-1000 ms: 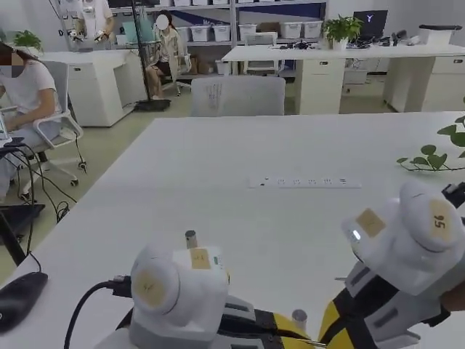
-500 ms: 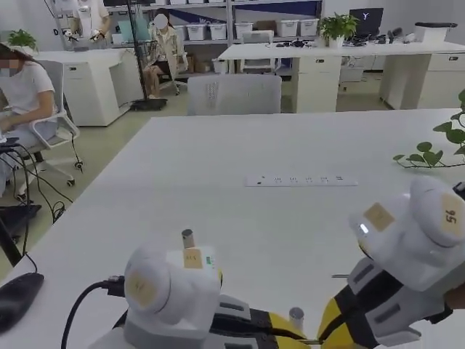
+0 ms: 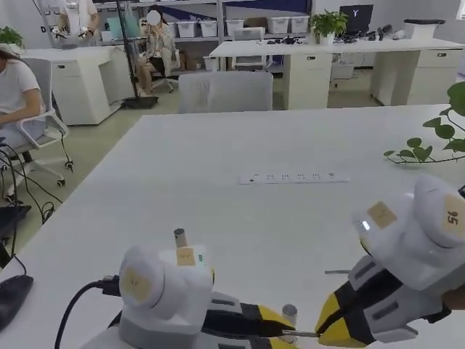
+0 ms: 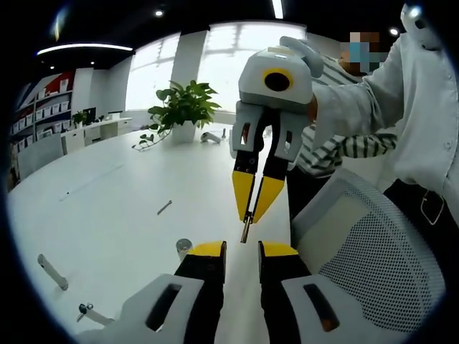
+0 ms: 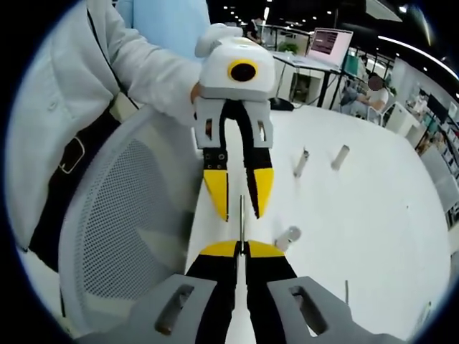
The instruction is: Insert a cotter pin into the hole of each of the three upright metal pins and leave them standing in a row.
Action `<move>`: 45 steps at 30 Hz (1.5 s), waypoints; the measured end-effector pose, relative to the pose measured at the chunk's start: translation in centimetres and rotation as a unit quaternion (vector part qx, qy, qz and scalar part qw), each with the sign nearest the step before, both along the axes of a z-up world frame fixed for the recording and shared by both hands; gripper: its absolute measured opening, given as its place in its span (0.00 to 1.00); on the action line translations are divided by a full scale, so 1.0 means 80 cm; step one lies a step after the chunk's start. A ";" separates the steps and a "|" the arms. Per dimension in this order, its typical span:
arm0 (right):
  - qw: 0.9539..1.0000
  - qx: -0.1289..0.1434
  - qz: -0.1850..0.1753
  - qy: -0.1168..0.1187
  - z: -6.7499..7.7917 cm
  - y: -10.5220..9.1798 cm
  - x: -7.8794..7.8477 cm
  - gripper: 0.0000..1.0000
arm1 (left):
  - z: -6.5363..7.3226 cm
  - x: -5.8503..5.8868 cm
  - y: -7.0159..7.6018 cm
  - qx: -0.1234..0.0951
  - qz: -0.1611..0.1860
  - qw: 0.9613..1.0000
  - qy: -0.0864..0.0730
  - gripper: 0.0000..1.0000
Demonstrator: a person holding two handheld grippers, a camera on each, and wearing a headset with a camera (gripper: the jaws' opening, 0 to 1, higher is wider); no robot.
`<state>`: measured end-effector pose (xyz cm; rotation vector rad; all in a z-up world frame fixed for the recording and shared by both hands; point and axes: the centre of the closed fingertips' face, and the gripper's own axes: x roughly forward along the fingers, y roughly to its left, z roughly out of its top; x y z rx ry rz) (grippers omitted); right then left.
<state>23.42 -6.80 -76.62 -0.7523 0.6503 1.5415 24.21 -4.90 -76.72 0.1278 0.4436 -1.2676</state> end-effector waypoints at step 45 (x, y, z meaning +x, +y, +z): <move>0.988 -0.041 -0.146 0.029 -0.036 -0.063 0.028 0.04 | -0.101 0.085 -0.012 0.015 0.015 0.999 -0.046 0.20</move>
